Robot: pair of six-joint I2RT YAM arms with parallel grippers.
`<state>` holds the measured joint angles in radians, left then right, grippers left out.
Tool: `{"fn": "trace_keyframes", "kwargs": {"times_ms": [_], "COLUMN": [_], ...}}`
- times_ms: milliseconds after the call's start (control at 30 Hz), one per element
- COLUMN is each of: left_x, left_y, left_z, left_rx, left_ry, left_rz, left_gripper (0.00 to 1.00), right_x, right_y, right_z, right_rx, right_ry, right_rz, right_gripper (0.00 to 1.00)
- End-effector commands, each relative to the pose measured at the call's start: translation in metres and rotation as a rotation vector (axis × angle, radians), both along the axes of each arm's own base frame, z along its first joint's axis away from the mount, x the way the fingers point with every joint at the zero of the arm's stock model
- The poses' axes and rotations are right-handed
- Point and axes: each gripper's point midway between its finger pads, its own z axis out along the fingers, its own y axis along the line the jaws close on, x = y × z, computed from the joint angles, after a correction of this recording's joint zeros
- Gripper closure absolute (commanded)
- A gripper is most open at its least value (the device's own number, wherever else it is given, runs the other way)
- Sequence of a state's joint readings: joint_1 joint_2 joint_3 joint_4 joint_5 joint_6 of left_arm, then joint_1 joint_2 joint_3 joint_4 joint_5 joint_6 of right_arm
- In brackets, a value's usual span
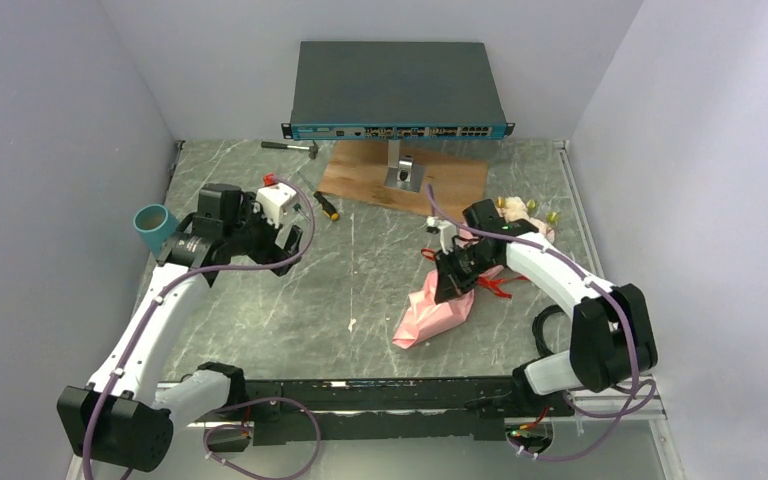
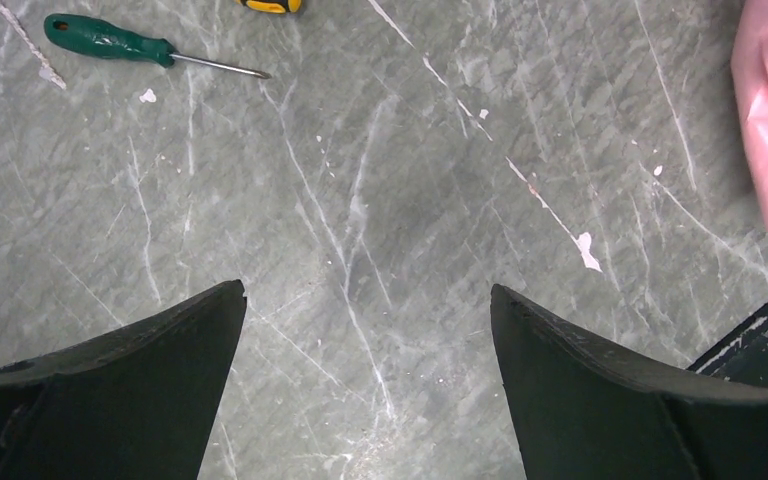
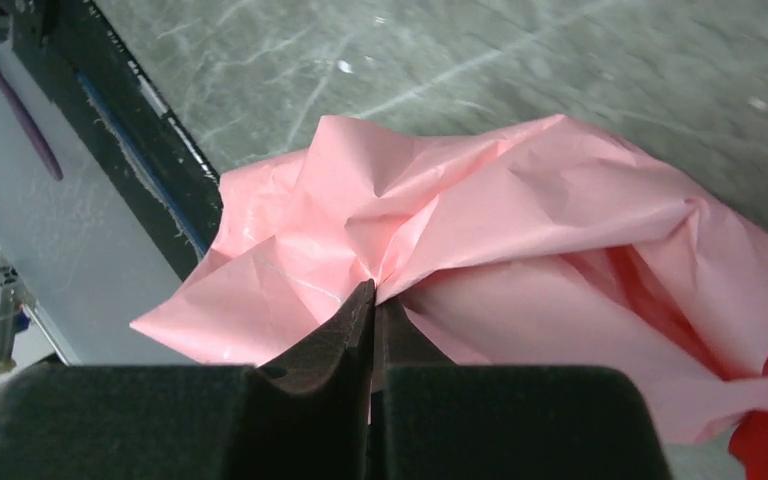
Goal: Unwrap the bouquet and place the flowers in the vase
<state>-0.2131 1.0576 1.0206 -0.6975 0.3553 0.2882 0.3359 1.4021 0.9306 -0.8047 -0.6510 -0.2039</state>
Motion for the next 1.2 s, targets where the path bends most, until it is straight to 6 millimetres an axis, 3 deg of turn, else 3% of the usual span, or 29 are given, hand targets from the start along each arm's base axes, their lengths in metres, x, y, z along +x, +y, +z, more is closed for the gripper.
{"fn": "trace_keyframes", "kwargs": {"times_ms": [0,200,300,400,433,500,533,667,800,867,1000,1167], "left_x": [-0.011,-0.039,-0.048,-0.059,-0.066,-0.078,-0.083,-0.092,-0.088,-0.078,-0.059,-0.041], "left_y": [-0.008,-0.015,-0.011,-0.01,-0.014,-0.019,-0.022,-0.032,-0.05,-0.06,-0.094,-0.146], "left_z": [0.01,0.012,0.008,0.001,0.0,-0.003,-0.006,-0.019,-0.029,-0.033,-0.052,-0.079], "left_rx": [-0.014,-0.037,-0.027,-0.013,-0.021,-0.03,-0.038,-0.059,-0.11,-0.125,-0.075,-0.012], "left_ry": [-0.063,-0.151,-0.163,-0.151,-0.146,-0.147,-0.15,-0.154,-0.156,-0.159,-0.148,-0.157], "left_rz": [-0.095,-0.215,-0.208,-0.239,-0.284,-0.358,-0.386,-0.498,-0.637,-0.691,-0.829,-0.951], "left_gripper": [0.01,0.01,0.01,0.01,0.01,0.01,0.01,0.01,0.01,0.01,0.1,0.18], "right_x": [-0.004,-0.033,-0.055,-0.071,-0.074,-0.075,-0.072,-0.055,-0.025,-0.016,0.005,0.024], "right_y": [0.037,0.077,0.097,0.11,0.113,0.111,0.109,0.081,0.024,-0.007,-0.066,-0.109], "right_z": [0.012,0.012,0.004,-0.002,-0.001,0.005,0.009,0.043,0.065,0.063,0.048,0.015], "right_rx": [0.11,0.147,0.148,0.141,0.145,0.144,0.132,0.125,0.049,0.002,-0.147,-0.345], "right_ry": [-0.003,-0.05,-0.112,-0.154,-0.161,-0.166,-0.181,-0.253,-0.306,-0.287,-0.29,-0.292], "right_rz": [0.064,0.27,0.417,0.529,0.553,0.559,0.547,0.479,0.38,0.309,0.164,0.125], "right_gripper": [0.94,0.95,1.0,0.98,0.84,0.43,0.33,0.21,0.18,0.19,0.22,0.24]}}
